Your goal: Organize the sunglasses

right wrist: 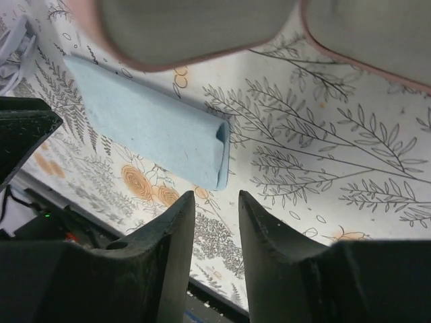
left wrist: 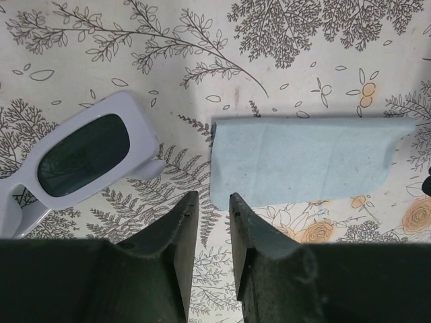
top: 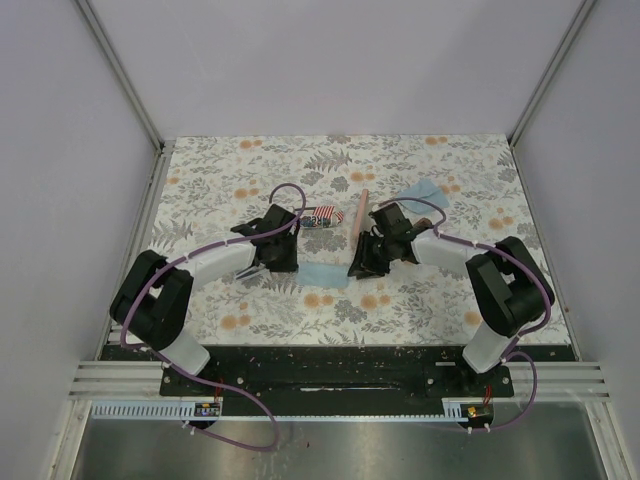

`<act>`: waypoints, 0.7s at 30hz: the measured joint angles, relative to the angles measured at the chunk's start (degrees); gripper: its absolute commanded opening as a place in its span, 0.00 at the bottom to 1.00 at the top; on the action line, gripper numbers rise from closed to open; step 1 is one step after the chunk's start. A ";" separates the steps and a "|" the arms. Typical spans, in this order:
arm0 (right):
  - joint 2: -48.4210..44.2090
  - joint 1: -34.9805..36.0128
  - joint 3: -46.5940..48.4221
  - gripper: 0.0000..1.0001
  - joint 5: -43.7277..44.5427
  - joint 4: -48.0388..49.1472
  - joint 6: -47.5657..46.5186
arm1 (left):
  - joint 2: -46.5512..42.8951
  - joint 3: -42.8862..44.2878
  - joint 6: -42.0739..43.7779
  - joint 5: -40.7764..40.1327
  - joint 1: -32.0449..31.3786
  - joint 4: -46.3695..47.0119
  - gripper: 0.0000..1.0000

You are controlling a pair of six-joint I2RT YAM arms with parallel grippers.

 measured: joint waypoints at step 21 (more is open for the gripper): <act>3.32 5.09 6.08 0.44 10.25 3.23 -17.97 | 0.81 0.31 2.89 -0.94 0.44 4.35 0.28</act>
